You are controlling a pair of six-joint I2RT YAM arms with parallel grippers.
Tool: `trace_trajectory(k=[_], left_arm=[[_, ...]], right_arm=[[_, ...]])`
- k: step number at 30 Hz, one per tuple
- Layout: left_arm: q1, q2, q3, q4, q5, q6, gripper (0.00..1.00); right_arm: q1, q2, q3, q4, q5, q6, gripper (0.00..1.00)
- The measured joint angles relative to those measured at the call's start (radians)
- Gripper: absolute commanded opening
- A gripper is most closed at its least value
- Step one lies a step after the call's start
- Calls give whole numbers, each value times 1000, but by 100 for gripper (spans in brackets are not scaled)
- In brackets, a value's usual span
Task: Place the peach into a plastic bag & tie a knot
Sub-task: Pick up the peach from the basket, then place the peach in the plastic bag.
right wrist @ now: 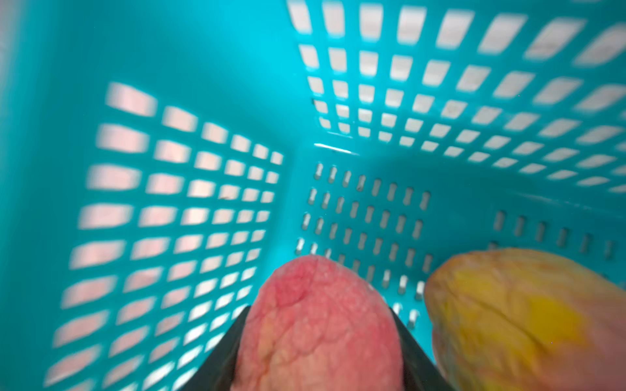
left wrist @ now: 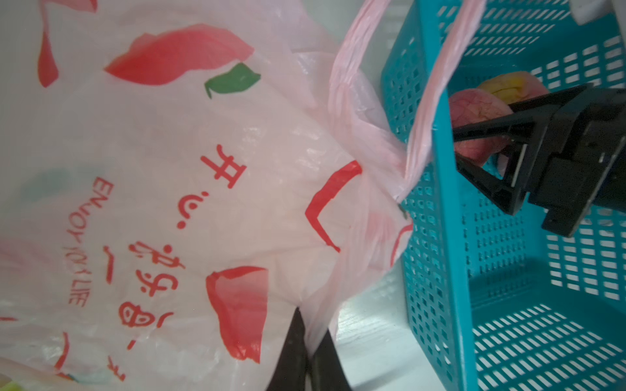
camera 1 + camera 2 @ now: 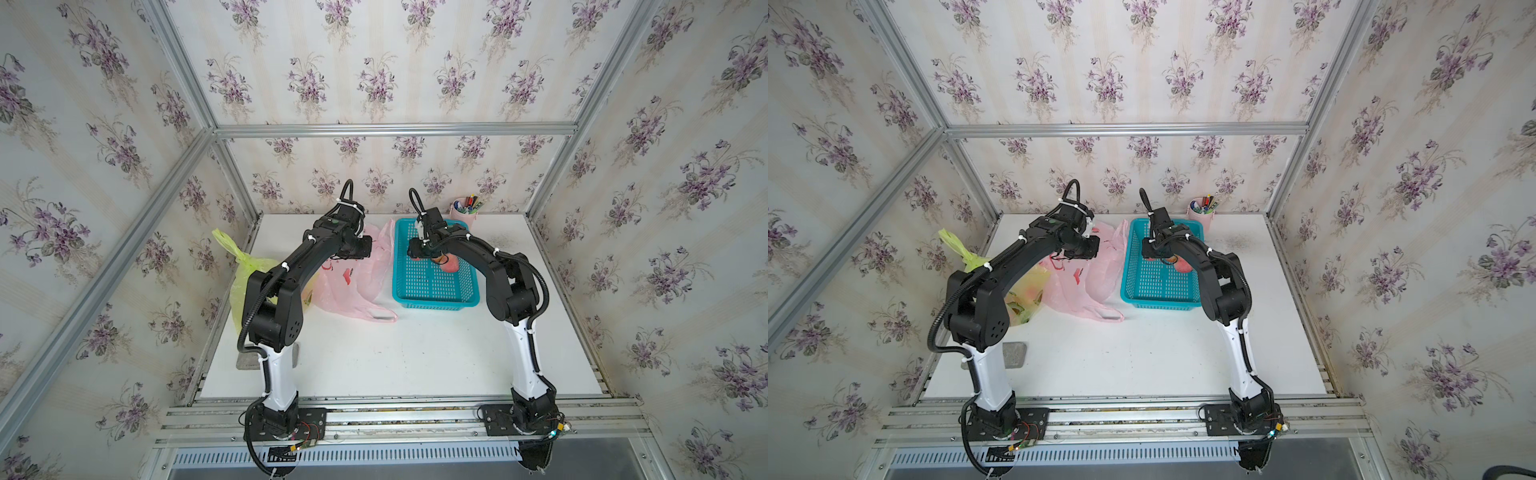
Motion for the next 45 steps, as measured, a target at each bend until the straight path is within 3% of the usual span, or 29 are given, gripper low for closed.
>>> trace_trajectory(k=[6, 14, 23, 35, 40, 45], left_arm=[[-10, -102, -46, 12, 40, -41, 6], [16, -253, -116, -5, -12, -65, 2], [18, -386, -60, -63, 63, -72, 3], [11, -385, -69, -66, 230, -180, 1], [8, -415, -137, -1, 292, -248, 1], [10, -420, -282, 129, 359, -363, 0]], right_arm=[[0, -247, -167, 74, -26, 15, 44], [57, -472, -311, 103, -92, 17, 42], [111, -627, -334, 107, -153, 28, 42], [249, -695, -348, 92, -209, 16, 44], [249, -612, -302, 49, -160, 0, 52], [253, -513, -257, 5, -109, -22, 79]])
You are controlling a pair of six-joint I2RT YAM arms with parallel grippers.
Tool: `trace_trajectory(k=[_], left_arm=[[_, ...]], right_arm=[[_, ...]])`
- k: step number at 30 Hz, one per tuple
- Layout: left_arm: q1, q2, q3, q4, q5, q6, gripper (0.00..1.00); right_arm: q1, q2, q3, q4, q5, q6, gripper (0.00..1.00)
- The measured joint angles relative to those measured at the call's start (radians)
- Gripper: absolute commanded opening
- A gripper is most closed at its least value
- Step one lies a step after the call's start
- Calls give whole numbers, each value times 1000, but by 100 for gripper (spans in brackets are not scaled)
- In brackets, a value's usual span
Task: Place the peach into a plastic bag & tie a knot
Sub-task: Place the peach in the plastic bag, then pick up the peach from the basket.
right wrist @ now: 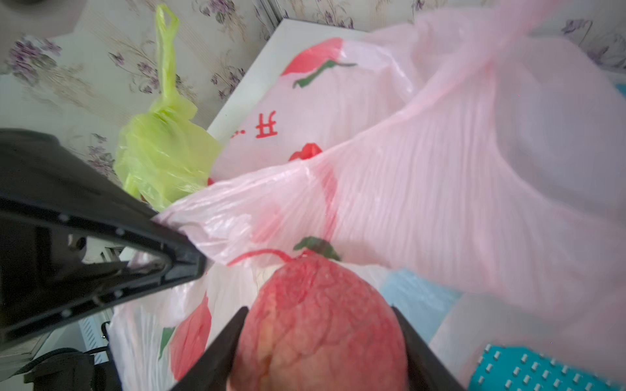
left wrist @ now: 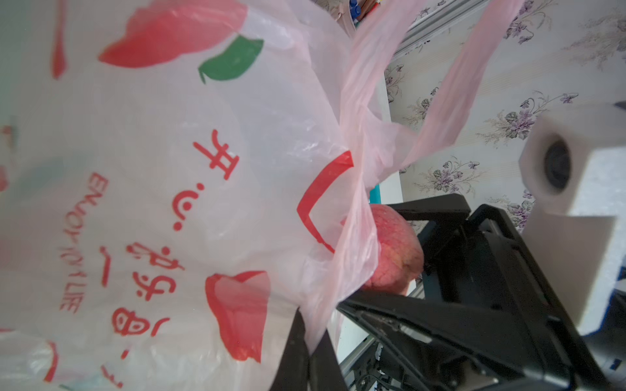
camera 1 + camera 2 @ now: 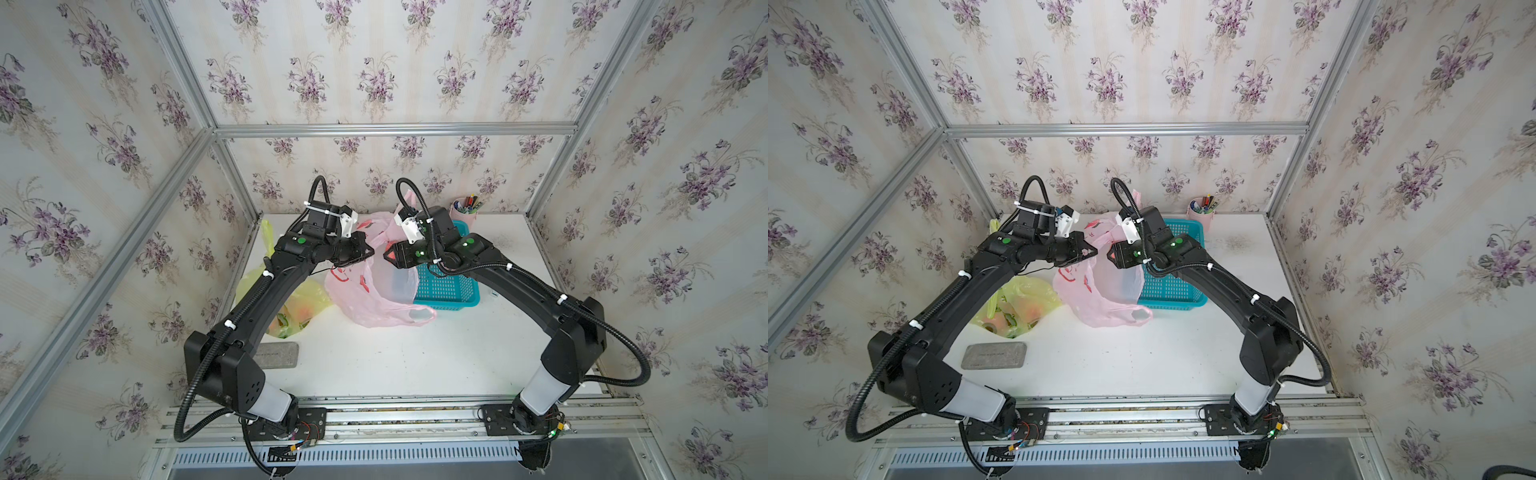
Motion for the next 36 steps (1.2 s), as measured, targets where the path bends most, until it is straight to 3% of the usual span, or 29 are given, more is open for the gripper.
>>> trace_trajectory(k=[3, 11, 14, 18, 21, 29, 36], left_arm=[[0, 12, -66, 88, 25, -66, 0], [63, 50, -144, 226, 24, -150, 0], [93, 73, -159, 250, 22, -158, 0], [100, 97, -159, 273, 29, -157, 0], [100, 110, -155, 279, 34, -156, 0], [101, 129, -157, 301, 50, -137, 0], [100, 116, -182, 302, 60, -119, 0]], right_arm=[[1, 32, 15, -17, 14, -17, 83], [-23, -51, 1, -27, 40, -44, 78], [-80, -142, -61, -17, 51, -40, 76], [-203, -260, -196, 24, 66, -25, 82], [-282, -276, -254, 45, 105, -12, 80], [-309, 17, -179, 45, 231, -14, 82], [-310, 291, 60, 43, 330, -26, 87]])
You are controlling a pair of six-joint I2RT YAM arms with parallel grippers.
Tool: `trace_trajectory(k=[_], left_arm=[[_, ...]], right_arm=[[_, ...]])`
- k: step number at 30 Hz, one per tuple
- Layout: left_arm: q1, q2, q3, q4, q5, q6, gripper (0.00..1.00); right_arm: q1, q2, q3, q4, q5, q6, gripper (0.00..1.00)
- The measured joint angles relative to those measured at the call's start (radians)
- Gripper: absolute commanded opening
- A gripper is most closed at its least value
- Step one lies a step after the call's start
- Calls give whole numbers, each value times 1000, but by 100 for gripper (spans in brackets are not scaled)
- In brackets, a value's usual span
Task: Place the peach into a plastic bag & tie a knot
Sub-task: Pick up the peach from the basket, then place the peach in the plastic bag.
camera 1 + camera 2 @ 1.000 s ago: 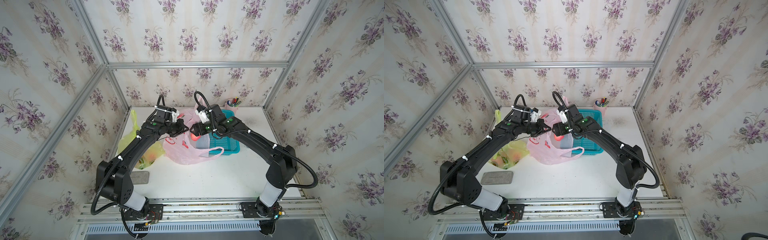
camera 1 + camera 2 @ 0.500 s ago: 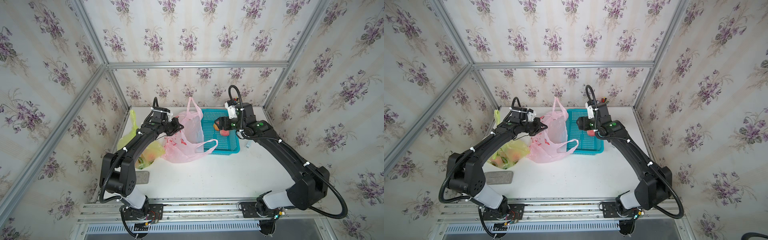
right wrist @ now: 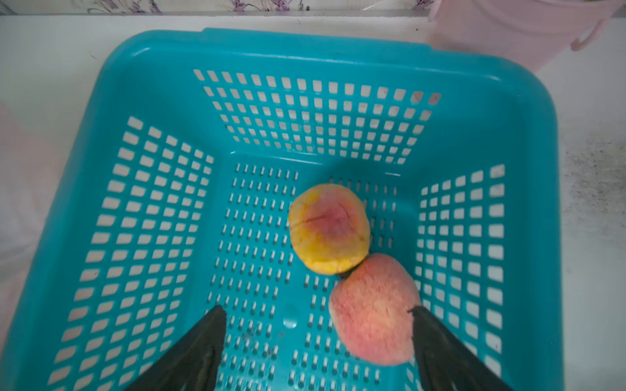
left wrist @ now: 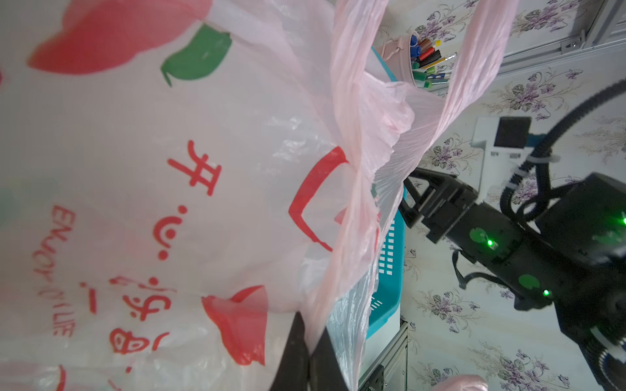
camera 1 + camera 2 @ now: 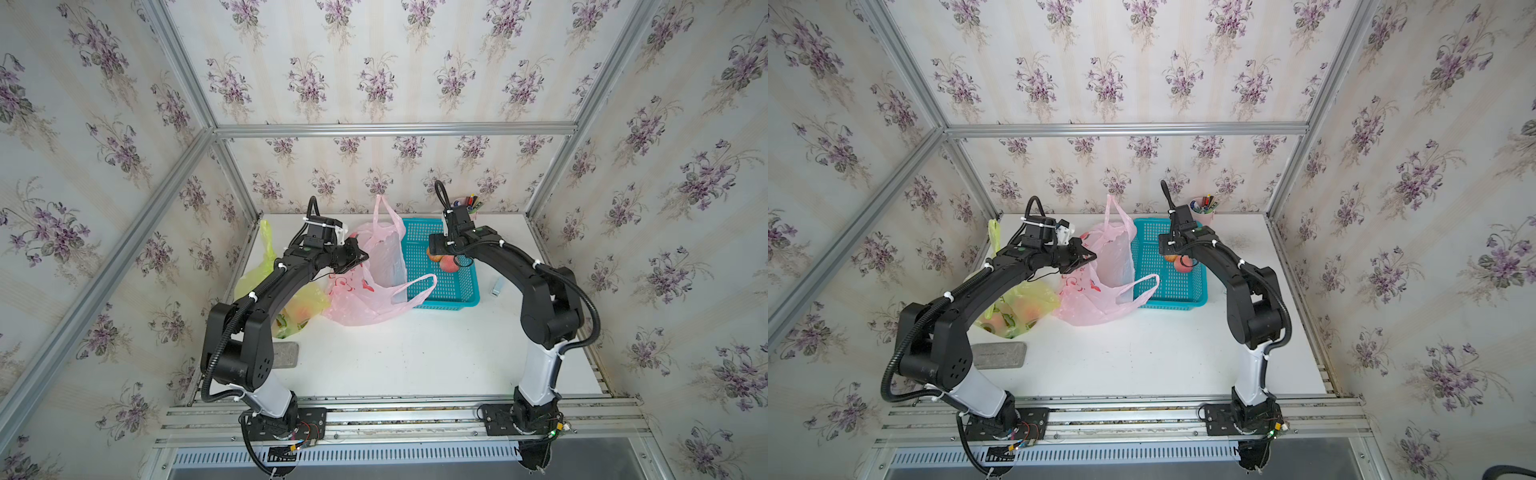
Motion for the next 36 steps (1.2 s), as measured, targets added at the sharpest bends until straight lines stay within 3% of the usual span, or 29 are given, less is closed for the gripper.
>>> trace_trajectory(k=[7, 15, 21, 26, 32, 36], left_arm=[[0, -10, -9, 6, 8, 7, 0], [0, -19, -16, 8, 19, 7, 0], [0, -21, -26, 14, 20, 8, 0], [0, -19, -27, 14, 20, 8, 0], [0, -17, -25, 15, 19, 8, 0], [0, -17, -24, 14, 18, 7, 0]], right_arm=[[0, 227, 226, -48, 22, -13, 87], [-2, 344, 332, -97, 37, -21, 81], [-3, 344, 303, -102, 28, -21, 60], [-3, 220, 171, -70, -24, -19, 54], [14, -98, -44, 0, -120, 15, 50], [84, -279, -135, 20, -189, 21, 50]])
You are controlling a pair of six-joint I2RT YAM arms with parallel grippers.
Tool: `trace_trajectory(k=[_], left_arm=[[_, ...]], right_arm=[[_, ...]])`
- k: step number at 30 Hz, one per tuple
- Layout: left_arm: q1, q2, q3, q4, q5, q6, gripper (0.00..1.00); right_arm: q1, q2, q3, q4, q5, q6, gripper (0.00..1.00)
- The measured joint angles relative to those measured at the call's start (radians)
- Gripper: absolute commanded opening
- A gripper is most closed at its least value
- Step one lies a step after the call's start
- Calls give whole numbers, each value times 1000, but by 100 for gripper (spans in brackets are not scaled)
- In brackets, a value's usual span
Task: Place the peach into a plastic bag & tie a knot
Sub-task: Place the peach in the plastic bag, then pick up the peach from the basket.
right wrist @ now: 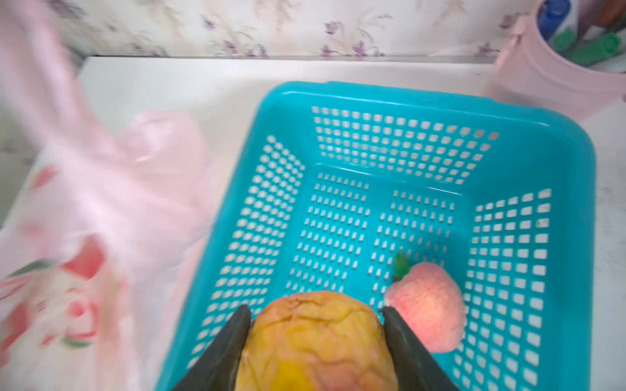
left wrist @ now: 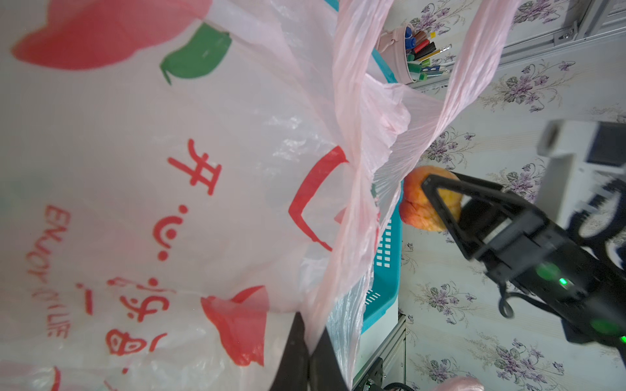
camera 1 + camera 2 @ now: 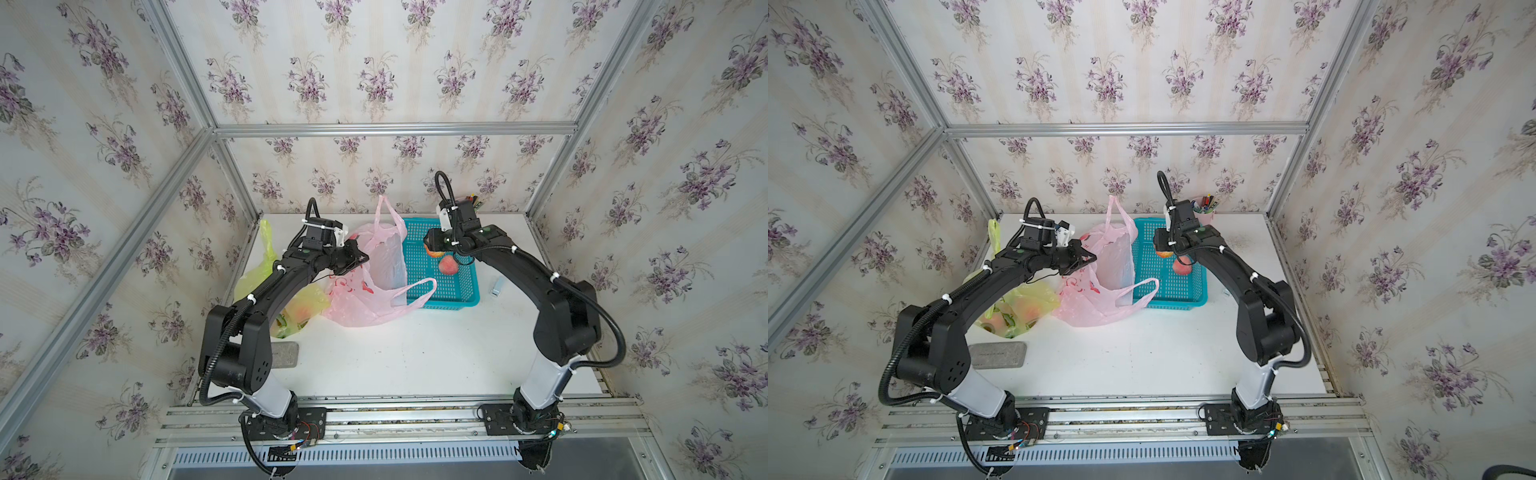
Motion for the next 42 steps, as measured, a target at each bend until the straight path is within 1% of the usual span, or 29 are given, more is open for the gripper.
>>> trace_trajectory(k=[3, 5, 6, 7, 9, 10, 11, 13, 15, 18, 20, 23, 25, 26, 28, 33, 38, 42], left_arm=[[0, 0, 5, 1, 0, 0, 0], [0, 0, 5, 1, 0, 0, 0], [0, 0, 5, 1, 0, 0, 0], [0, 0, 5, 1, 0, 0, 0], [0, 0, 5, 1, 0, 0, 0], [0, 0, 5, 1, 0, 0, 0], [0, 0, 5, 1, 0, -1, 0], [0, 0, 5, 1, 0, -1, 0], [0, -2, 5, 1, 0, -1, 0], [0, -2, 5, 1, 0, -1, 0], [0, -2, 5, 1, 1, -1, 0], [0, -2, 7, 1, 2, -1, 0], [0, -3, 8, 1, 3, -1, 0], [0, -3, 8, 1, 3, -1, 0], [-1, -3, 8, 1, 3, -1, 0], [-7, -3, 8, 1, 3, -1, 0], [-13, -1, 8, 1, 4, -1, 0], [-13, -1, 8, 2, 6, -1, 0]], right_arm=[[77, -47, 8, -1, -50, 12, 50], [134, -35, 38, -3, -66, 15, 50], [161, -19, 60, -5, -80, 15, 52], [185, 4, 87, -5, -86, 18, 56], [214, 60, 149, -15, -107, 18, 68], [221, 91, 181, -19, -108, 20, 75], [222, 112, 202, -26, -108, 21, 80], [222, 140, 232, -46, -105, 21, 84], [222, 137, 242, -60, -102, 21, 85], [208, 87, 216, -60, -82, 17, 83], [174, 14, 148, -52, -67, 14, 83], [76, -85, 23, -31, -24, 11, 82], [8, -97, -35, -31, 13, 10, 82], [-23, -91, -62, -35, 47, 9, 82], [-52, -58, -88, -57, 92, -5, 82], [-64, 76, -88, -62, 176, -34, 85], [-68, 204, -42, -61, 267, -39, 87], [-70, 284, -13, -60, 308, -42, 87]])
